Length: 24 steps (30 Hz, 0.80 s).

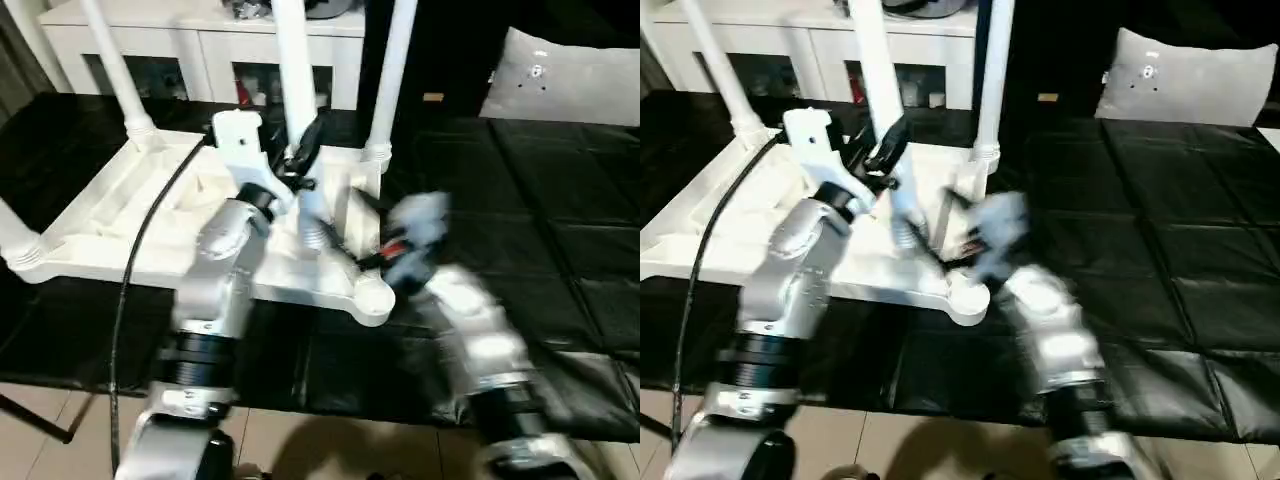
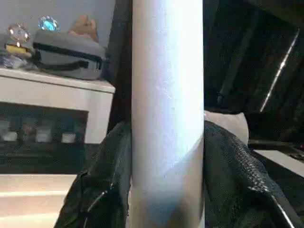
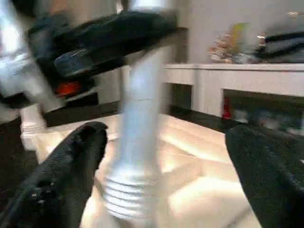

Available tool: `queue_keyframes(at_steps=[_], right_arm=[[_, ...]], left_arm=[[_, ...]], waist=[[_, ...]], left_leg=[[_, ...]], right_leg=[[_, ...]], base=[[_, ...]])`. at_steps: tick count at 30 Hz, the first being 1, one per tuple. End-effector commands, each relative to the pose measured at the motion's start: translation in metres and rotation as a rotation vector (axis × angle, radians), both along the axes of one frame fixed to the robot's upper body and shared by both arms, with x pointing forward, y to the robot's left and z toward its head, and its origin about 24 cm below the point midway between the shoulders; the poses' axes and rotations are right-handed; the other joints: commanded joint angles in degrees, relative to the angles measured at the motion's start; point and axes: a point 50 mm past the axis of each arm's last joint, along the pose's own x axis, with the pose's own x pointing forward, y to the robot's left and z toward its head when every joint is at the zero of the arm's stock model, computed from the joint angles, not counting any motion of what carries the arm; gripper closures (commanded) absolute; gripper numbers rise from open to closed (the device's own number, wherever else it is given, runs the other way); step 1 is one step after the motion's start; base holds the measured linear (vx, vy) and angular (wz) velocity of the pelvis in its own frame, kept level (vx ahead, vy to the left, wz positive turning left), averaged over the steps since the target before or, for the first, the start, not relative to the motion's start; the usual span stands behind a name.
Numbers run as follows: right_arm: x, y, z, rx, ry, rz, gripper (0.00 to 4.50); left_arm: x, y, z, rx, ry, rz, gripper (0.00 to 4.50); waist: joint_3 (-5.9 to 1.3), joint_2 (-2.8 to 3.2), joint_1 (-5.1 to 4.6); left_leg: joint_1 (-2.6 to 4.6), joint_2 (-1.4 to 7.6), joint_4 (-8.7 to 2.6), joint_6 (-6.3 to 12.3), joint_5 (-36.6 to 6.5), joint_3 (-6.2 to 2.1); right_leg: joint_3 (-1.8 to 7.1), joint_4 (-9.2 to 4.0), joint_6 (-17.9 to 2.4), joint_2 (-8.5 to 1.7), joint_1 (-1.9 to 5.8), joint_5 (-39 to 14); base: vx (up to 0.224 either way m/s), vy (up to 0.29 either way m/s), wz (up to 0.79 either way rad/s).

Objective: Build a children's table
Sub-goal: Pick table leg

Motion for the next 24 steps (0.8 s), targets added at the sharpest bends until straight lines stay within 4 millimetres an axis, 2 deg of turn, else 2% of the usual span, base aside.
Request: queue_keyframes(at_steps=[1,3,4,6,9,10,11,12,13,15,18,22,24], right_arm=[[0.002,-0.013,0.006,0.015,0.041,0.019,0.00],[0.006,-0.021,0.009,0.022,0.056,0.001,0.00],[0.010,-0.026,0.011,0.040,0.074,-0.017,0.00],[0.014,-0.034,0.017,0.088,0.115,-0.012,0.00],[0.014,-0.035,0.021,0.122,0.133,0.017,0.00],[0.014,-0.037,0.026,0.154,0.147,0.053,0.00],[0.012,-0.037,0.029,0.171,0.155,0.099,0.00],[0.010,-0.037,0.030,0.178,0.160,0.126,0.00],[0.010,-0.037,0.031,0.179,0.162,0.133,0.00],[0.006,-0.037,0.033,0.197,0.182,0.200,0.00],[0.001,-0.036,0.036,0.218,0.208,0.290,0.00],[-0.008,-0.035,0.040,0.226,0.242,0.415,0.00],[-0.011,-0.034,0.041,0.220,0.250,0.462,0.00]], left_arm=[[0.001,-0.001,0.010,-0.023,-0.022,-0.062,2.66],[0.001,0.000,0.011,-0.043,-0.012,-0.097,2.66],[0.000,0.001,0.011,-0.058,-0.003,-0.132,2.66],[-0.002,0.002,0.011,-0.088,0.021,-0.222,2.66],[-0.003,0.002,0.010,-0.100,0.028,-0.267,2.66],[-0.004,0.002,0.012,-0.140,0.039,-0.321,2.66],[-0.006,0.001,0.016,-0.174,0.041,-0.380,2.66],[-0.008,0.000,0.018,-0.194,0.043,-0.425,2.66],[-0.008,0.000,0.019,-0.198,0.043,-0.436,2.66],[-0.013,-0.001,0.022,-0.215,0.046,-0.533,2.66],[-0.019,-0.002,0.026,-0.236,0.050,-0.633,2.66],[-0.025,-0.001,0.030,-0.264,0.053,-0.735,2.66],[-0.029,-0.001,0.032,-0.257,0.046,-0.783,2.66]], waist=[[-4.20,-0.60,0.42],[-4.20,-0.61,0.53],[-4.22,-0.95,0.49],[-4.25,-0.89,0.51],[-4.22,-0.85,0.64],[-4.27,-1.04,0.69],[-4.32,-1.95,0.68],[-4.32,-1.73,0.83],[-4.36,-1.32,1.12],[-4.28,-1.66,1.11],[-4.14,-1.62,1.23],[-4.00,-1.66,1.34],[-3.93,-1.38,1.43]], left_leg=[[-0.02,1.47,-3.61,4.82,-6.14,0.01],[0.07,1.44,-3.48,4.57,-6.12,0.17],[-0.07,1.36,-3.47,4.46,-5.74,0.23],[-0.04,1.23,-3.44,4.41,-5.10,0.24],[0.01,1.33,-3.37,4.64,-4.90,0.33],[0.00,1.31,-3.32,4.72,-4.52,0.37],[-0.07,1.38,-3.32,5.06,-4.03,0.51],[-0.13,1.17,-3.24,5.05,-3.88,0.52],[0.01,1.38,-3.19,5.03,-3.66,0.52],[-0.02,1.47,-3.21,4.97,-3.58,0.54],[0.04,1.45,-3.27,4.90,-4.12,0.54],[0.02,1.25,-3.24,3.99,-5.15,0.66],[0.07,1.33,-3.36,3.41,-5.73,0.55]], right_leg=[[2.84,-3.61,-9.44,-3.62,4.24,-10.95],[2.86,-3.76,-9.46,-3.66,4.03,-11.81],[2.83,-3.76,-9.29,-3.62,4.07,-11.97],[2.80,-3.61,-9.61,-3.63,4.05,-12.19],[2.76,-3.70,-9.51,-3.62,3.88,-12.45],[2.76,-3.52,-9.63,-3.62,4.01,-11.88],[2.78,-3.59,-9.82,-3.58,3.98,-11.33],[2.75,-3.25,-10.10,-3.61,4.17,-11.27],[2.78,-3.34,-10.09,-3.73,3.91,-11.71],[2.80,-3.29,-10.37,-3.63,3.81,-10.52],[2.81,-3.27,-10.37,-3.62,3.87,-11.49],[2.75,-3.78,-8.81,-3.63,3.92,-15.38],[2.69,-4.06,-7.71,-3.64,3.78,-17.57]], base=[[0.000,0.000,0.00],[0.000,0.000,0.00],[0.000,0.000,0.00],[0.000,0.000,0.00],[0.000,0.000,0.00],[0.000,0.000,0.00],[0.000,0.000,0.00],[0.000,0.000,0.00],[0.000,0.000,0.00],[0.000,0.000,0.00],[0.000,0.000,0.00],[0.000,0.000,0.00],[0.000,0.000,0.00]])
